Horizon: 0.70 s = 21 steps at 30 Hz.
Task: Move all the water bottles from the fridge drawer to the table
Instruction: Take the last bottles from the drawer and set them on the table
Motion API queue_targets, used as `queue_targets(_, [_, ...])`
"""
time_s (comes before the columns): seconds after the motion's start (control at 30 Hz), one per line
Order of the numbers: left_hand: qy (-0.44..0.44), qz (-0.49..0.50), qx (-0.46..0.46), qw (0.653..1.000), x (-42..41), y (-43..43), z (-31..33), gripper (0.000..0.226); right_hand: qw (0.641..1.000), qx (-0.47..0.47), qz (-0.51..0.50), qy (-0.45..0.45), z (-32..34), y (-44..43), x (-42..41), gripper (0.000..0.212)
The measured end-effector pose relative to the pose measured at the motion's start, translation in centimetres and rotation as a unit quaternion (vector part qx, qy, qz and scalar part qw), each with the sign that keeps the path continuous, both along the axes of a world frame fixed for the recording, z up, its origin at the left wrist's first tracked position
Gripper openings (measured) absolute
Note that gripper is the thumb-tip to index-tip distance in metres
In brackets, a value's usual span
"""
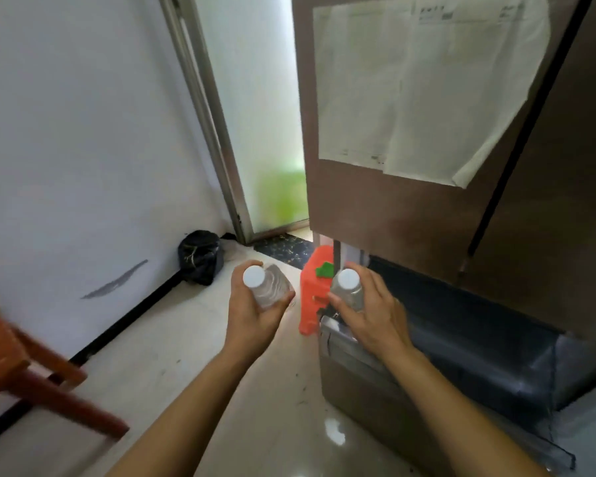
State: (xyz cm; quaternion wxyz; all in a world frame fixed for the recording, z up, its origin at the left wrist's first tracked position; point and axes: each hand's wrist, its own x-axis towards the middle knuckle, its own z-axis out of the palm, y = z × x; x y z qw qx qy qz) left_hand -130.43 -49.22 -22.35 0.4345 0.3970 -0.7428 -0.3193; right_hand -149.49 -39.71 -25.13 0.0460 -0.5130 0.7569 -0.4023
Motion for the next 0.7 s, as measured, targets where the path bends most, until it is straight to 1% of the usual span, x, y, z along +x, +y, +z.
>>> queue_targets(0.1, [0.0, 0.092, 0.031, 0.995, 7.4, -0.2, 0.7, 0.065, 0.999, -0.015, 0.049, -0.016, 1.7, -2.8, 5.5, 0.061])
queue_targets(0.23, [-0.013, 0.189, 0.053, 0.98, 18.5, -0.1, 0.7, 0.068, 0.988, -0.014, 0.151, -0.024, 2.0, -6.4, 15.1, 0.057])
queue_targets(0.33, [-0.003, 0.271, 0.07, 0.96, 27.8, 0.3, 0.6, 0.069, 0.976, -0.007, 0.215, -0.03, 1.9, -8.7, 23.8, 0.056])
queue_targets(0.4, [0.011, 0.319, 0.07, 0.945, 34.3, 0.8, 0.7, 0.068, 0.966, -0.01, 0.257, -0.018, 1.8, -10.1, 30.3, 0.057])
queue_targets(0.5, [0.028, 0.362, 0.073, 0.929, 43.8, 1.8, 1.3, 0.07, 0.952, -0.007, 0.304, -0.024, 1.6, -12.2, 40.1, 0.06])
queue_targets(0.63, [0.028, 0.414, 0.057, 0.908, 55.2, 3.0, 1.9, 0.072, 0.928, 0.014, 0.37, -0.048, 1.4, -14.8, 52.1, 0.052])
queue_targets(0.7, [0.035, 0.443, 0.056, 0.894, 59.9, 3.1, 1.7, 0.072, 0.916, 0.023, 0.397, -0.058, 1.3, -15.9, 56.8, 0.053])
